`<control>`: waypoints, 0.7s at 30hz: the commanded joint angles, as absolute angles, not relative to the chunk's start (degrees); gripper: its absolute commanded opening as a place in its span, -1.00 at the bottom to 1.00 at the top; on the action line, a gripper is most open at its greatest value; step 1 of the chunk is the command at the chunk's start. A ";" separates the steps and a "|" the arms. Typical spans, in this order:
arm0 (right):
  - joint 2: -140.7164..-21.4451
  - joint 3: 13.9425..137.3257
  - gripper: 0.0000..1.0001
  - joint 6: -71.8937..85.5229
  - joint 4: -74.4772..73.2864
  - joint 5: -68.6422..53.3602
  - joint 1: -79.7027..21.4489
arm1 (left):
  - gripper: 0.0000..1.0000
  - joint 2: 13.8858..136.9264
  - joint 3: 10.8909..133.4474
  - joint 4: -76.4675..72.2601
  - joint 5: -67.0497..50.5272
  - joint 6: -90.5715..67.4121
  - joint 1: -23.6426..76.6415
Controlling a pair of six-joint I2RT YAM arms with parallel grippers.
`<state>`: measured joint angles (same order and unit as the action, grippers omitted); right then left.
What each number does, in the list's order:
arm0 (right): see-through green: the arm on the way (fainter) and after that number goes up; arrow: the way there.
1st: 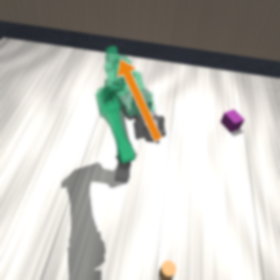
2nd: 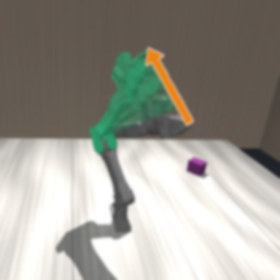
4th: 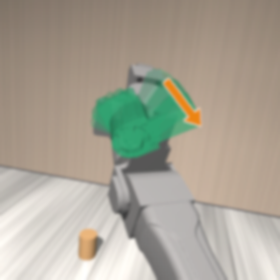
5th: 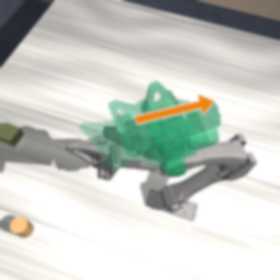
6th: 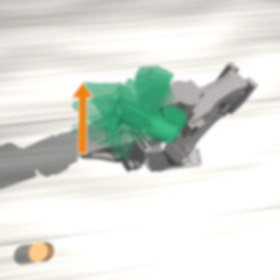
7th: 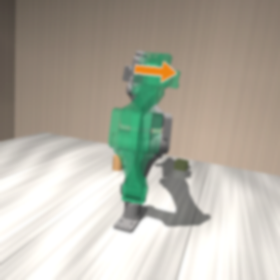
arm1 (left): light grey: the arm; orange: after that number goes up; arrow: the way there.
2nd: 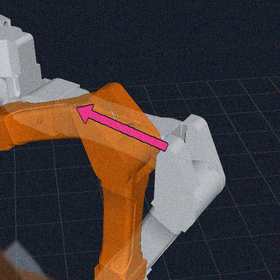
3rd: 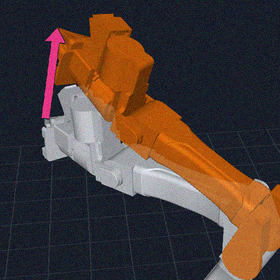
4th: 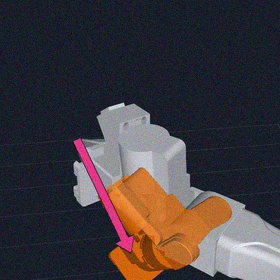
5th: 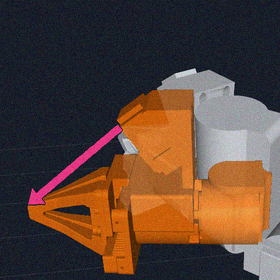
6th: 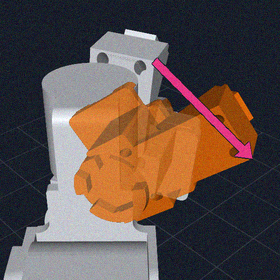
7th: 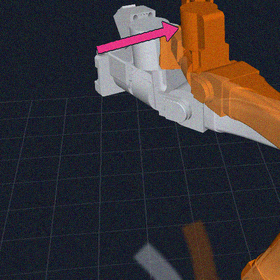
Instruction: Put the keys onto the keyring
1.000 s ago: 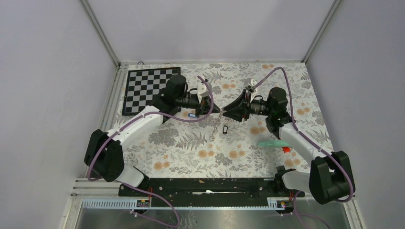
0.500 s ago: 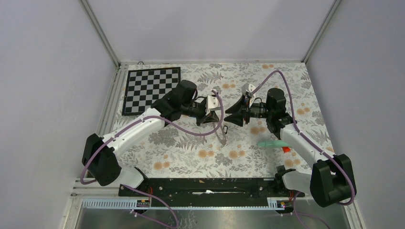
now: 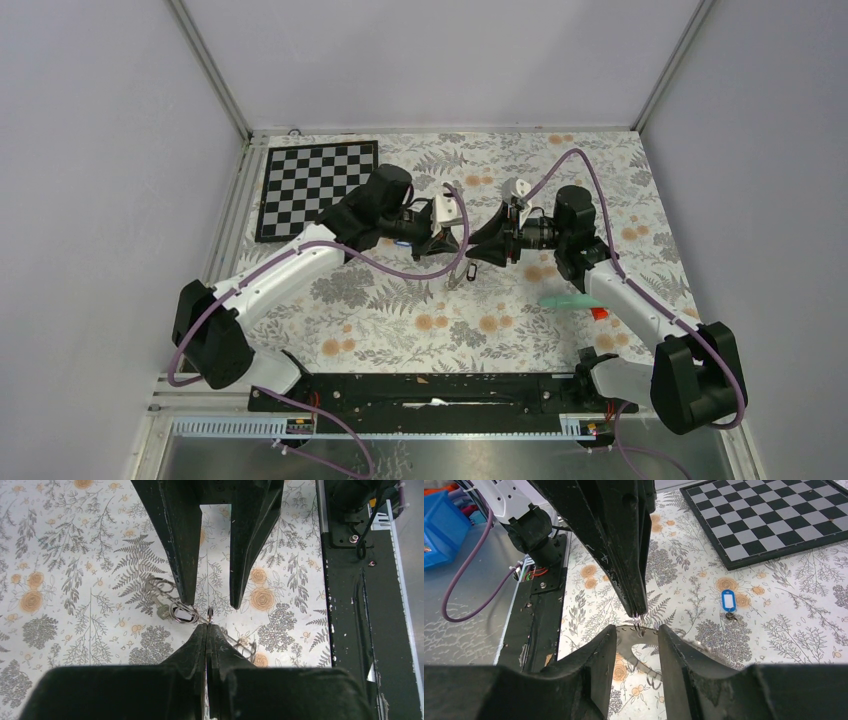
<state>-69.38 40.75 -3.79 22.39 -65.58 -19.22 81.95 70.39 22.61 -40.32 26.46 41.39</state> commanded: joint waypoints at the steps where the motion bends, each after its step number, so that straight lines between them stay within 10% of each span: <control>1: -69.13 41.31 -0.18 -3.67 25.34 -66.11 -20.03 | -1.00 82.24 72.96 18.71 -42.69 24.70 41.76; 21: -69.95 41.01 -0.71 -6.52 22.59 -66.53 -20.74 | -1.00 82.22 72.52 16.57 -43.42 22.42 41.75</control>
<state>-69.63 40.66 -5.34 21.80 -65.54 -19.99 82.67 70.39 20.84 -41.36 23.27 41.52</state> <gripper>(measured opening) 0.194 0.009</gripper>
